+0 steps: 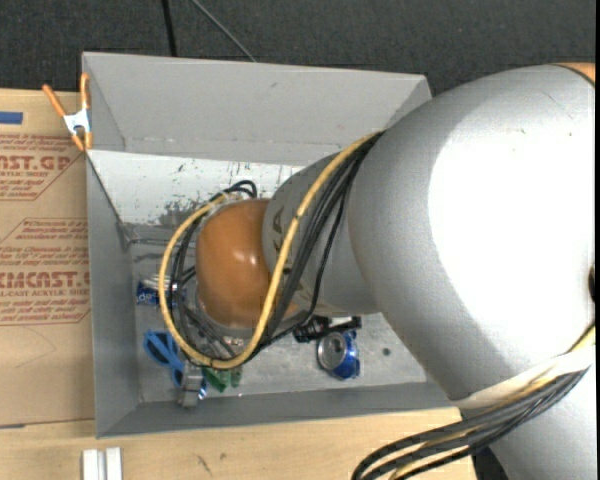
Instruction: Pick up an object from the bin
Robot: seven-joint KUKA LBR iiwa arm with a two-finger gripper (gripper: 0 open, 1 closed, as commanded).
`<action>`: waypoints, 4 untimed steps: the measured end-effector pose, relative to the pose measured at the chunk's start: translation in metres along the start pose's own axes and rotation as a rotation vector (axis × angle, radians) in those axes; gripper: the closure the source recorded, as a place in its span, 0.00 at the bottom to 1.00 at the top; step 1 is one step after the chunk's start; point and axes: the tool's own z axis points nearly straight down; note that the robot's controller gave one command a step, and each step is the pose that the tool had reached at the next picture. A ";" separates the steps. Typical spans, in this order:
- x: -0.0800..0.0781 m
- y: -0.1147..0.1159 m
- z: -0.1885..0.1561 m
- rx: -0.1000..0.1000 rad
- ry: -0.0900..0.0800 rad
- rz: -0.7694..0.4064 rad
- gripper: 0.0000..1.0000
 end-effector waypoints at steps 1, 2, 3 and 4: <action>0.000 0.030 -0.034 -0.001 -0.002 0.224 0.00; -0.002 0.013 -0.045 0.001 -0.001 0.531 0.00; 0.004 0.015 -0.002 0.003 0.002 0.752 0.00; 0.004 0.015 -0.001 0.004 0.003 0.751 0.00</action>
Offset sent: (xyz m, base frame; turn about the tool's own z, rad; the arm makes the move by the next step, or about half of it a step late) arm 0.0040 0.0276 0.0339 0.2266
